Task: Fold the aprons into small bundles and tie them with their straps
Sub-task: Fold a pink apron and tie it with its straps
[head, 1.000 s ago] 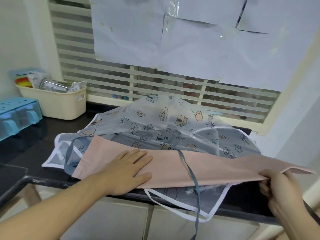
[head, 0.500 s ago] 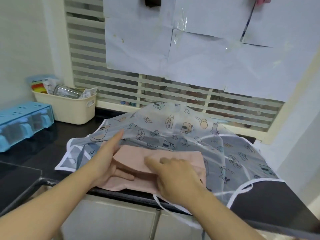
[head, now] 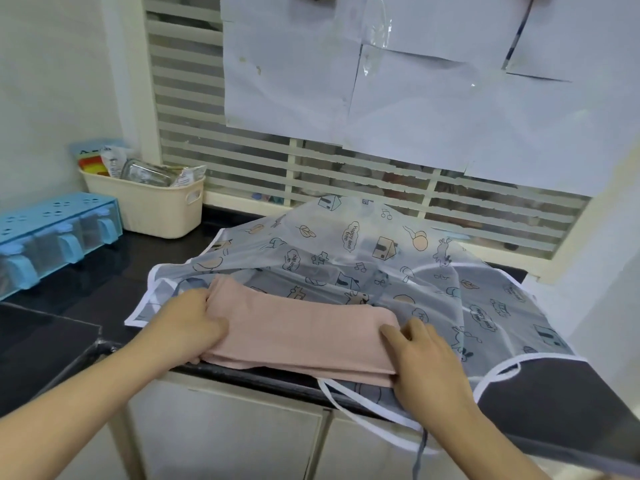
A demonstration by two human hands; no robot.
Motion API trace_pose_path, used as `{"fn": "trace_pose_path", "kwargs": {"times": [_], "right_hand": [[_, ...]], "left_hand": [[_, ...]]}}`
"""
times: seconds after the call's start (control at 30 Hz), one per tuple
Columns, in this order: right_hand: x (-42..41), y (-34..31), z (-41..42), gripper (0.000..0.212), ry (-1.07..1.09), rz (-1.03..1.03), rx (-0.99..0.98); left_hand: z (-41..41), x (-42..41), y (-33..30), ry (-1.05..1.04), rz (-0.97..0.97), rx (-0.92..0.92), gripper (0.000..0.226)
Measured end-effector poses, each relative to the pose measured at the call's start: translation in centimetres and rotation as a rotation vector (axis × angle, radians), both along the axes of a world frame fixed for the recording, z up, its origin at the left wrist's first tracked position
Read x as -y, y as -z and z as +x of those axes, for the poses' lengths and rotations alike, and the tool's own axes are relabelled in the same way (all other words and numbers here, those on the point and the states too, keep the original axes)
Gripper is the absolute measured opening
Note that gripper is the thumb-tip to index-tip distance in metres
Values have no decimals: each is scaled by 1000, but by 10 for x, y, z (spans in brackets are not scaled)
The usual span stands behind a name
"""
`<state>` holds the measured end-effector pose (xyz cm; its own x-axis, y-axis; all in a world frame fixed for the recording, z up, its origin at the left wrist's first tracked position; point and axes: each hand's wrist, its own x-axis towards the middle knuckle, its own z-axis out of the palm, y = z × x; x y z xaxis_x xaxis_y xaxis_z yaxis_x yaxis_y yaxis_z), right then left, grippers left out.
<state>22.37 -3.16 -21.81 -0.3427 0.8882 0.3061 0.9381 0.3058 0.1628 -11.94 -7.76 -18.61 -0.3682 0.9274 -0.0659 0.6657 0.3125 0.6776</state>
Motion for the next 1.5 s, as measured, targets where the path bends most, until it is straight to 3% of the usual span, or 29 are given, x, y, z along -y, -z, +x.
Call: {"fn": "trace_pose_path", "kwargs": {"times": [0.17,0.27,0.3,0.37,0.47,0.57,0.8,0.87,0.97,1.03,1.17,1.23,1.5], "right_hand": [[1,-7,4,69,-24,-294,-72],[-2,-30,9,86,-57,-592,-239],[-5,-35,7,87,-85,-644,-313],[-8,-35,-4,73,-142,-555,-467],[-7,-10,-25,57,-183,-409,-349],[-10,18,-21,57,-103,-467,-186],[-12,14,13,73,81,-455,-274],[-12,8,9,68,126,-383,-359],[-14,-12,-1,28,185,-383,-567],[-14,-23,-4,38,200,-484,-737],[-12,-45,3,25,242,-625,-980],[-10,-55,12,16,259,-575,-1098],[5,-52,90,15,369,-360,-1549]], "left_hand": [[5,1,10,1,-54,-453,22],[14,-2,21,7,145,-810,46],[20,-5,23,65,256,-848,50],[37,-11,23,272,395,-750,53],[64,-22,29,528,220,-534,59],[70,-31,45,557,-97,-607,64],[48,-29,50,504,-122,-622,76],[51,-29,51,497,-106,-627,78],[51,-29,51,484,-85,-624,78],[52,-29,50,481,-86,-614,78],[62,-26,42,479,-96,-582,76],[72,-26,37,494,-78,-563,75],[135,-40,31,622,-94,-511,81]]}}
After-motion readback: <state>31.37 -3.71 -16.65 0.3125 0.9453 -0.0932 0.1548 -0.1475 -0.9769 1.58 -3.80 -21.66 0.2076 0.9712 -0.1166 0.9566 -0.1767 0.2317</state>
